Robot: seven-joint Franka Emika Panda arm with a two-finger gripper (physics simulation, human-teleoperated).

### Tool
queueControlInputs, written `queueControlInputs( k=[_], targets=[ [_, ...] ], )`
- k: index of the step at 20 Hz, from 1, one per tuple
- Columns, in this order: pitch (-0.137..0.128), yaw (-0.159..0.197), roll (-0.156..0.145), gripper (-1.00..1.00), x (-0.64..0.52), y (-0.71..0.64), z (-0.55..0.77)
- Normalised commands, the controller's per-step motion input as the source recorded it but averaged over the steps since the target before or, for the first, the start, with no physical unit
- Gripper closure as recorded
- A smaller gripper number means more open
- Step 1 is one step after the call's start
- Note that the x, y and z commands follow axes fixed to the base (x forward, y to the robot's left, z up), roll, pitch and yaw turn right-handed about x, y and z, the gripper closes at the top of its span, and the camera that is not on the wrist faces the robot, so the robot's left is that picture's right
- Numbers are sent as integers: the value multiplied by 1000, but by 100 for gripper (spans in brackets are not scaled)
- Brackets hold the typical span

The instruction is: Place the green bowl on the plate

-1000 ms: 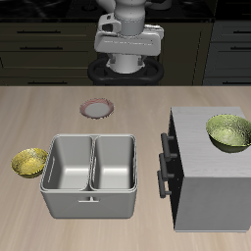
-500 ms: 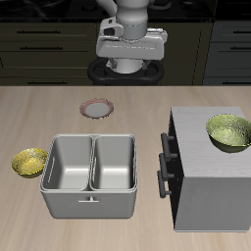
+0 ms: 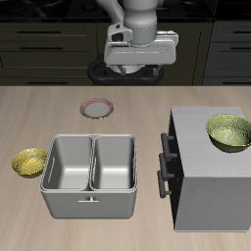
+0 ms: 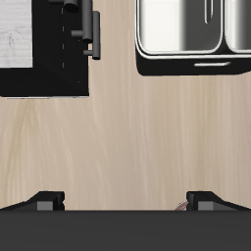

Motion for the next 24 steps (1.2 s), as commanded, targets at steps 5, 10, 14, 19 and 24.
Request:
queueControlInputs(
  k=[5,10,14,19,24],
  targets=[
    [7,6,29,-100,478,261,32],
    [12,7,47,-100,439,265,-4],
    [2,16,41,-100,432,265,8],
    [-5,17,3,-100,456,158,-29],
    [18,3,4,-100,316,125,-42]
  ],
)
